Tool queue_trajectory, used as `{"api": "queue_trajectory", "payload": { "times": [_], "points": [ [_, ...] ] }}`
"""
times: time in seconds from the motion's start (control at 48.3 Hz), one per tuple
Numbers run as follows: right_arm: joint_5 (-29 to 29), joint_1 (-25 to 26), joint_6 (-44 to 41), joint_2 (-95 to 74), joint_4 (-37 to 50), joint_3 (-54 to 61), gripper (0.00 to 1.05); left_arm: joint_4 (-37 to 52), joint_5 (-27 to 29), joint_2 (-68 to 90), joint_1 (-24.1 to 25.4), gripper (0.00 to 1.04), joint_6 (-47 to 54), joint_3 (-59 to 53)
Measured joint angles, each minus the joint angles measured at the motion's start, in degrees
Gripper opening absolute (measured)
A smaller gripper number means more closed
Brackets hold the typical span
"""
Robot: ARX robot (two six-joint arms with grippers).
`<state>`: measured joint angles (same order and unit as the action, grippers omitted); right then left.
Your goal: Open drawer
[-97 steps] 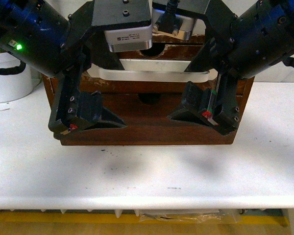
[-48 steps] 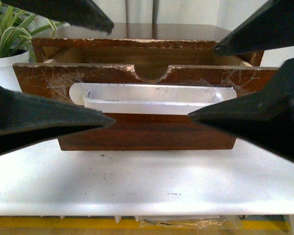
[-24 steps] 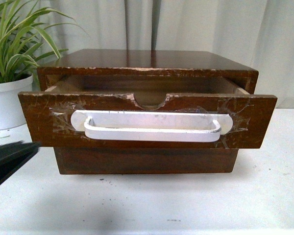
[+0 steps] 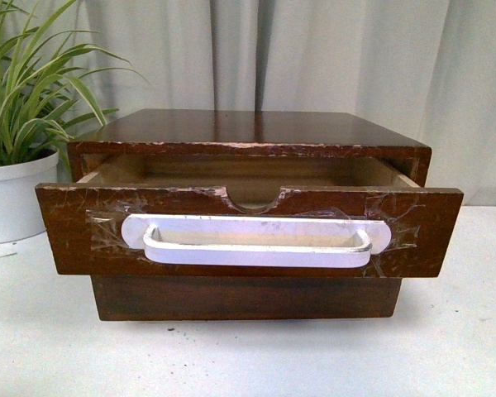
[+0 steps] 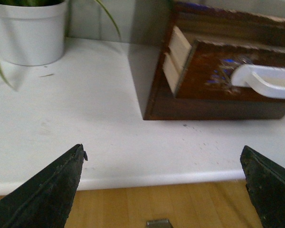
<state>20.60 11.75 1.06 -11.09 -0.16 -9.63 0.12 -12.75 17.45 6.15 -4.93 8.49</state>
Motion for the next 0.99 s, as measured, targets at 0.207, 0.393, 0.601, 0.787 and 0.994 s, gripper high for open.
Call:
{"api": "queue_trajectory", "payload": {
  "times": [0.207,0.393,0.601,0.787,0.994],
  "points": [
    [-10.0,-2.6,0.4,3.1,-1.0,0.9,0.83,7.5,10.4,-2.8,-4.1,0.83,1.3,-3.3],
    [-19.6,-11.4,-0.7,5.7,-1.1,3.0,0.54,8.4,12.6,-5.2,-5.9,0.56,3.5,-4.7],
    [-20.4,-11.5,-0.8,7.2,-0.7,5.2,0.13,0.0,12.7,-14.3,-6.0,0.13,4.3,-6.1],
    [-20.4,-11.5,-1.0,8.2,-0.4,6.4,0.01,-0.2,12.7,-17.0,-6.0,0.04,4.5,-7.9],
    [-20.5,-11.5,-1.0,10.8,0.0,9.2,0.01,-0.2,12.7,-17.2,-6.0,0.04,4.5,-7.9]
  ]
}}
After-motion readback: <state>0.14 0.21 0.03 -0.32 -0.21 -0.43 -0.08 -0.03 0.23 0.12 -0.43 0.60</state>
